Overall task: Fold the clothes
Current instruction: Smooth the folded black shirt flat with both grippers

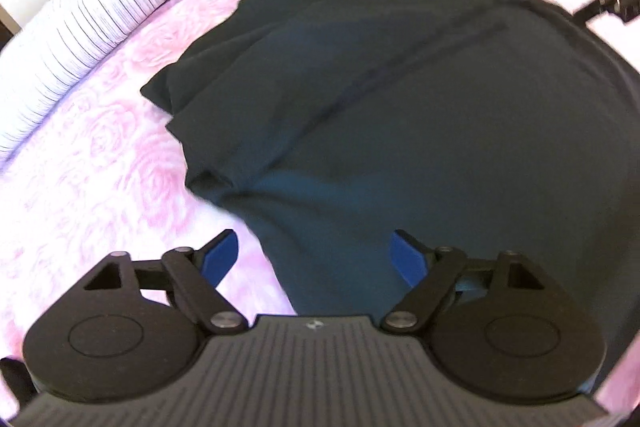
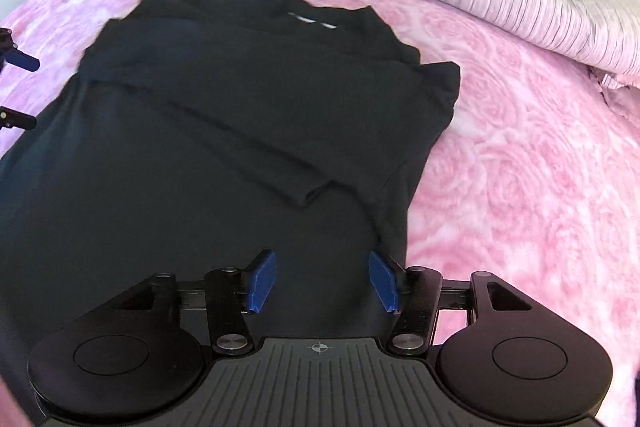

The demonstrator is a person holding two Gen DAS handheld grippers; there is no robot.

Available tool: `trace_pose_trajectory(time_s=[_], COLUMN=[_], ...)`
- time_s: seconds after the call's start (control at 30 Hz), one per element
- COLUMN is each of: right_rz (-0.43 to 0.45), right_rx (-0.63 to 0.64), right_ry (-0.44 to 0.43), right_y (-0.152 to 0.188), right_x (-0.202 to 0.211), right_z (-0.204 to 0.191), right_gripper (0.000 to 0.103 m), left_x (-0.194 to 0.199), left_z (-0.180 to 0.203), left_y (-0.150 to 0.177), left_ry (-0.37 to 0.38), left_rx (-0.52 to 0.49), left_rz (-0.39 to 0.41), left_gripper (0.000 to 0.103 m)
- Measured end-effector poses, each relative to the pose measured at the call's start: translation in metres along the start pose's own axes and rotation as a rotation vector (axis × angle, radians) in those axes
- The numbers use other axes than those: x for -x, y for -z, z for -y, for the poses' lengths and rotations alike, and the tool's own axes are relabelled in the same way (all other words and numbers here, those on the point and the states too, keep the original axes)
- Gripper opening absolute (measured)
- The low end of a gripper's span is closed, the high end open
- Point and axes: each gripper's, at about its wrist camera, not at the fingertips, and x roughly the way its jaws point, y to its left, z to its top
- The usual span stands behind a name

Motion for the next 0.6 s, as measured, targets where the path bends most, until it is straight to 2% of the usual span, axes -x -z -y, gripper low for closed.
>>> trace_pose_trajectory(time_s=[0.07, 0.17, 0.27, 0.33, 0.43, 0.47, 0.53, 0.6], right_rz=[0.001, -0.005, -0.026, -0.041, -0.067, -0.078, -0.086, -0.090], right_rx=[0.025, 0.059, 0.063, 0.077, 0.093, 0.096, 0.124, 0.175], right_ry=[-0.002, -0.013, -0.046, -0.052, -0.055, -0.057, -0.047, -0.018], right_y=[0.011, 0.032, 0.052, 0.068, 0.088, 0.096, 0.114, 0.133], right_x=[0.015, 0.037, 0.050, 0.060, 0.070, 0.074, 0.082, 0.088], right_z=[-0.008, -0.016, -0.022, -0.028, -0.041, -0.045, -0.057, -0.073], right_gripper=[0.052, 0.025, 0.012, 0.012, 0.012, 0.013, 0.023, 0.062], left_x=[0.013, 0.036, 0.060, 0.073, 0.091, 0.096, 0.096, 0.096], left_z=[0.016, 0.042, 0.063, 0.076, 0.098, 0.107, 0.120, 0.133], left_y=[0.010, 0.030, 0.049, 0.063, 0.087, 0.099, 0.119, 0.138], left_ry=[-0.008, -0.013, 0.004, 0.017, 0.044, 0.061, 0.079, 0.098], left_rx=[-0.012, -0.037, -0.053, -0.076, -0.169, -0.219, -0.301, -0.383], left_rz=[-0.014, -0.026, -0.029, -0.026, -0.012, -0.001, 0.008, 0.017], left_gripper=[0.071, 0.071, 0.078, 0.080, 0.082, 0.082, 0.083, 0.083])
